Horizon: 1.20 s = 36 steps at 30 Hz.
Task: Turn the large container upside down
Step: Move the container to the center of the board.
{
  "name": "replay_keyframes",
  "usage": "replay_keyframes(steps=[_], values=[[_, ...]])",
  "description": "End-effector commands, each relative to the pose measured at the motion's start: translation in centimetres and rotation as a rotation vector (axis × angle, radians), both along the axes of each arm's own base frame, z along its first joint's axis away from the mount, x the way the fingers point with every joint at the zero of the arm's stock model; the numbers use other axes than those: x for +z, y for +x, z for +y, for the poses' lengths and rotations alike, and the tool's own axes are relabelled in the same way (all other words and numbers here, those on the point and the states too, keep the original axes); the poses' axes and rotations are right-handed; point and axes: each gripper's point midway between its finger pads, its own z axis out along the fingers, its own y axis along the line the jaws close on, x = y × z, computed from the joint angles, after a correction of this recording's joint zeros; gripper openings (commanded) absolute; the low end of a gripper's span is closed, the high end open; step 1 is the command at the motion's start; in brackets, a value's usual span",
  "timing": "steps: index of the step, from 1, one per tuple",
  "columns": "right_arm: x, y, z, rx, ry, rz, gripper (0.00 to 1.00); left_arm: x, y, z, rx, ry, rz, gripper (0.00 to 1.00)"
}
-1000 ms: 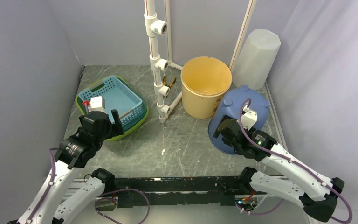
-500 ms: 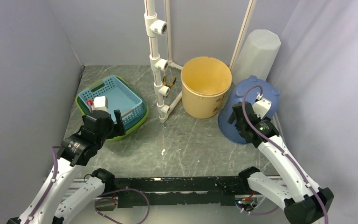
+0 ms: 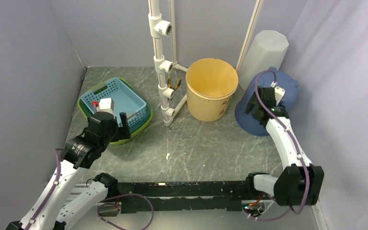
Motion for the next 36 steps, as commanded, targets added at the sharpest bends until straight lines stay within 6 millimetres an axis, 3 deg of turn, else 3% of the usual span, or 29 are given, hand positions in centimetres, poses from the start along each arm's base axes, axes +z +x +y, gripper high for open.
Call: replay_keyframes(steps=[1,7,16,20,29,33,36], values=[[3.3,3.3,-0.7,0.062,-0.060,-0.073,1.00,0.5,0.5,-0.4,-0.021,-0.008,-0.027,0.94],[2.2,4.0,-4.5,-0.033,-0.083,-0.054,1.00,0.7,0.3,-0.1,-0.008,-0.012,-0.044,0.94],[1.4,3.4,-2.3,0.050,0.043,-0.073,1.00,0.7,0.4,-0.2,-0.015,-0.010,-0.038,0.94],[2.6,2.2,0.5,0.101,0.178,-0.130,1.00,0.8,0.4,-0.3,-0.022,-0.015,-0.045,0.94],[10.3,0.9,9.2,0.372,0.567,-0.455,1.00,0.5,0.6,-0.7,-0.035,-0.012,-0.029,0.94],[12.4,0.9,11.0,0.423,0.645,-0.500,1.00,0.5,0.6,-0.7,-0.038,-0.014,-0.028,0.94],[12.7,1.5,11.3,0.387,0.659,-0.515,0.97,0.5,0.6,-0.7,-0.038,-0.014,-0.030,0.94]])
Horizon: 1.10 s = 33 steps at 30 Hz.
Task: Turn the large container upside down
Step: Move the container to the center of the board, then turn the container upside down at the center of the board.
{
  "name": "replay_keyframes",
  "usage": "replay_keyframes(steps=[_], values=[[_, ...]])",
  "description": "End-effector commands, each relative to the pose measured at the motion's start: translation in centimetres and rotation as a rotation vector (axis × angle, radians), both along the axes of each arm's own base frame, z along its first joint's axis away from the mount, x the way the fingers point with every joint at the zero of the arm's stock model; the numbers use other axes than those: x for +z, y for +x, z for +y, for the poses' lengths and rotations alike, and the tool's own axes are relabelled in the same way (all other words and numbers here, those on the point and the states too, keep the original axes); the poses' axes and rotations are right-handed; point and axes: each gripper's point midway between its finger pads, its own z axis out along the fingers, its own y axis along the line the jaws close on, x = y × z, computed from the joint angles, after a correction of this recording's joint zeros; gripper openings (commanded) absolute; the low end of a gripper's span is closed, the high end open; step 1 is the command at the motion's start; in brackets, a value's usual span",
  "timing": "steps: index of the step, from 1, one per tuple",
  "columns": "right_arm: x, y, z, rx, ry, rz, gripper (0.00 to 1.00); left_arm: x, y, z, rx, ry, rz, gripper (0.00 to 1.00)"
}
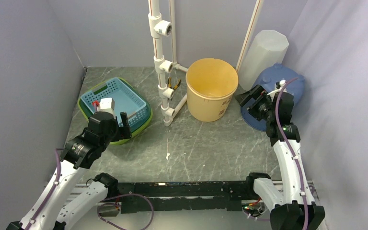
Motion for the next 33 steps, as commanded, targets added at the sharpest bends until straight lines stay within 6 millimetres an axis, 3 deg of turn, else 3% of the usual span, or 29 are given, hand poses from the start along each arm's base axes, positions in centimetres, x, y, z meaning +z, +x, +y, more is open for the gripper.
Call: replay_keyframes(steps=[1,5,8,13,20,22,33], values=[[2.5,1.3,1.7,0.012,0.103,-0.069,0.97,0.4,0.5,-0.3,-0.016,-0.005,-0.022,0.94],[2.8,3.3,1.8,-0.013,0.096,-0.038,0.93,0.3,0.5,-0.5,-0.023,-0.007,-0.017,0.94],[2.7,4.7,3.2,0.005,0.071,0.001,0.89,0.3,0.5,-0.5,-0.025,-0.009,-0.017,0.94],[1.2,6.5,5.3,0.020,0.041,0.053,0.69,0.1,0.5,-0.5,-0.025,-0.005,-0.009,0.94],[-0.5,5.7,5.5,-0.024,-0.009,0.100,0.57,0.2,0.5,-0.5,-0.027,-0.006,-0.012,0.94],[-0.7,5.3,5.4,-0.030,-0.007,0.092,0.49,0.1,0.5,-0.6,-0.029,-0.006,-0.012,0.94],[-2.1,3.9,5.2,-0.017,-0.022,0.115,0.36,-0.1,0.6,-0.9,-0.042,-0.008,0.002,0.94]])
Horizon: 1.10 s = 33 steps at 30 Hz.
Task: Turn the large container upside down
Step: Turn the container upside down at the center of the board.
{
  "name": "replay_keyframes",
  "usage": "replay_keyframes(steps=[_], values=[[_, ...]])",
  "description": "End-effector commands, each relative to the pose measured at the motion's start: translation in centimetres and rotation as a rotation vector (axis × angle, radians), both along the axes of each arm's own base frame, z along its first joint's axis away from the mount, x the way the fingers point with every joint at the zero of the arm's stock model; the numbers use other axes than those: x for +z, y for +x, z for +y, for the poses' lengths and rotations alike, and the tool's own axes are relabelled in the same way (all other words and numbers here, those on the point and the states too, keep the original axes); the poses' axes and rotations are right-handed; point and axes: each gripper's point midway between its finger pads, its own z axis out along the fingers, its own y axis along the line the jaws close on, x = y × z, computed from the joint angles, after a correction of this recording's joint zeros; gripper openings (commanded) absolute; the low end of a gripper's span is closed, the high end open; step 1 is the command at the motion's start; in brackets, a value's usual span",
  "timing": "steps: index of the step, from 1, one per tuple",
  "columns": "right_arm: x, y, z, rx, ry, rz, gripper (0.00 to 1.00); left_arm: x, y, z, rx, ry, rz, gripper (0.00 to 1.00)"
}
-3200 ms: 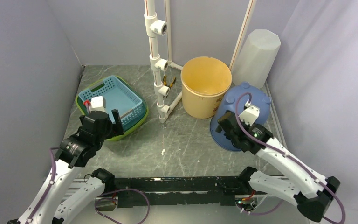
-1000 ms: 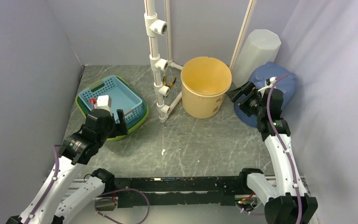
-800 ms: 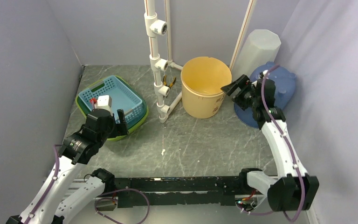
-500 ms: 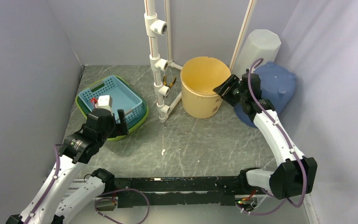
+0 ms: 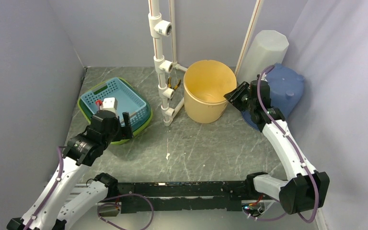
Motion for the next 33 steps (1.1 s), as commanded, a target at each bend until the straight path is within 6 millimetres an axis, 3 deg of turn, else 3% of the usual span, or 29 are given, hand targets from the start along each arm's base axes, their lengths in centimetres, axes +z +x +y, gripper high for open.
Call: replay_keyframes(steps=[1,6,11,14,16,20,23,28,33], values=[[0.1,-0.4,-0.4,-0.013,-0.020,-0.010,0.35,0.5,0.5,-0.3,-0.016,-0.010,-0.028,0.94],[0.3,-1.5,-1.1,-0.041,-0.024,0.003,0.21,0.7,0.4,-0.2,-0.012,-0.013,-0.038,0.94],[0.6,-3.4,-1.1,-0.022,-0.017,-0.006,0.00,0.6,0.5,-0.4,-0.017,-0.017,-0.036,0.94],[-0.1,-5.9,-0.6,0.016,0.021,0.010,0.00,0.6,0.4,-0.4,-0.016,-0.020,-0.034,0.94],[0.8,-7.2,-0.4,0.044,0.043,-0.064,0.00,0.7,0.3,-0.5,-0.024,-0.024,-0.041,0.94],[3.0,-8.8,-1.1,0.098,-0.061,-0.134,0.00,0.9,0.4,-0.8,-0.042,-0.031,-0.050,0.94],[2.8,-9.7,-1.2,0.184,-0.162,-0.094,0.00,1.2,0.3,-1.5,-0.087,-0.051,-0.059,0.94],[2.1,-11.7,-0.8,0.303,-0.224,-0.028,0.00,3.2,-0.9,-5.0,-0.260,-0.202,-0.116,0.94],[3.7,-13.9,0.0,0.401,-0.226,-0.079,0.00,9.7,-4.0,-10.8,-0.474,-0.546,-0.092,0.92]])
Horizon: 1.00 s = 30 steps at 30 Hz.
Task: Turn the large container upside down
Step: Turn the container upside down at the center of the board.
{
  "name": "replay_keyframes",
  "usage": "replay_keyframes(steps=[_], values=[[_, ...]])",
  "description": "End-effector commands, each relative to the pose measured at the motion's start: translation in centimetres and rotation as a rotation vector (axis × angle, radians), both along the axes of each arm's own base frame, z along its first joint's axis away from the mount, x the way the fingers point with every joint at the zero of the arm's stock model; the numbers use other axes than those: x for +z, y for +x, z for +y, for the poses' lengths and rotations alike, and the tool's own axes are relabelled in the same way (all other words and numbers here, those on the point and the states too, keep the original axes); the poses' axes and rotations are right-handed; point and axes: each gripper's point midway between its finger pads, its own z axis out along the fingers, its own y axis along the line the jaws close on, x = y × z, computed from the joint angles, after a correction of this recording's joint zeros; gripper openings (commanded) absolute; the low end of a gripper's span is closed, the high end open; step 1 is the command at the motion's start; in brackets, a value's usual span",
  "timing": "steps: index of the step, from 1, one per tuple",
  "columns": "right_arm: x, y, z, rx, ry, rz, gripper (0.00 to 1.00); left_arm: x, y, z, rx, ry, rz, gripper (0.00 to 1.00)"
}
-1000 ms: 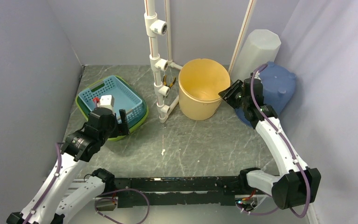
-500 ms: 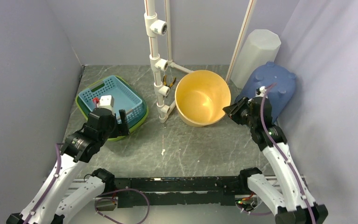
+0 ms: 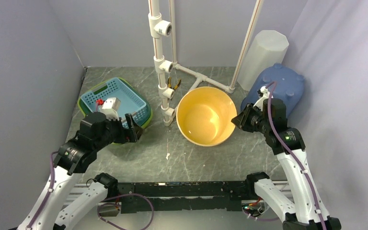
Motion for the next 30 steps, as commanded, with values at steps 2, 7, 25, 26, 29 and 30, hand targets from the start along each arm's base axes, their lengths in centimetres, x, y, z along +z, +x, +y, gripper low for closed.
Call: replay_keyframes(steps=[2,7,25,26,29,30], values=[[3.0,-3.1,1.9,0.207,0.016,-0.084,0.00,8.6,-2.4,-7.3,-0.325,-0.368,-0.042,0.94],[2.2,-4.0,2.8,0.295,0.021,-0.051,0.00,9.3,-1.8,-9.4,-0.411,-0.407,0.020,0.95],[3.8,-5.6,3.3,0.356,0.035,-0.110,0.00,4.2,-3.1,-14.1,-0.340,-0.037,0.067,0.64],[4.0,-5.8,3.4,0.362,0.040,-0.117,0.00,3.9,-2.9,-13.8,-0.320,-0.021,0.070,0.62],[4.6,-6.1,3.6,0.381,0.052,-0.141,0.00,3.1,-2.8,-13.4,-0.299,0.019,0.088,0.64],[4.8,-6.2,3.7,0.388,0.056,-0.151,0.00,2.8,-2.8,-13.4,-0.299,0.030,0.094,0.64]])
